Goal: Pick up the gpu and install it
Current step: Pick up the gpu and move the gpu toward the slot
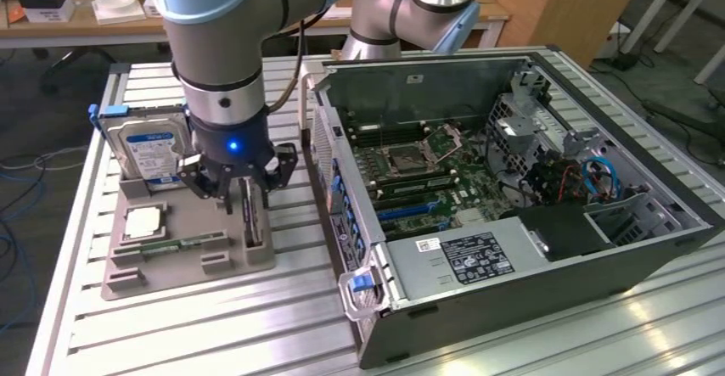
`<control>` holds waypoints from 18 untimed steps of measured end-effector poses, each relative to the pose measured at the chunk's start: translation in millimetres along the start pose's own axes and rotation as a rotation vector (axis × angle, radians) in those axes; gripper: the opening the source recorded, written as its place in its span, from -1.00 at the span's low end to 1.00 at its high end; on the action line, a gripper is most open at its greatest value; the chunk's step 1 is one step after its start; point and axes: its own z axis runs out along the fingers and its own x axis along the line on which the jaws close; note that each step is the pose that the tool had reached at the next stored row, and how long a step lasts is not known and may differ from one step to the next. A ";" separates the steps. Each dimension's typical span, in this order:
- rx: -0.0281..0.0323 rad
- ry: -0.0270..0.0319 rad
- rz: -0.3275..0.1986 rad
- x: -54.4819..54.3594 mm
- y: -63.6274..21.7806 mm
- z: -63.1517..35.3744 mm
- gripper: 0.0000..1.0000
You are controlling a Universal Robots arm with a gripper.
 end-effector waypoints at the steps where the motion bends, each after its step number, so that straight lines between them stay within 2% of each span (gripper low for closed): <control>1: -0.0001 -0.0001 0.000 0.0 1.4 1.3 0.06; 7: -0.0001 0.0000 0.000 -0.4 7.5 7.7 0.06; 18: 0.0001 -0.0002 0.000 -0.3 8.6 8.2 0.06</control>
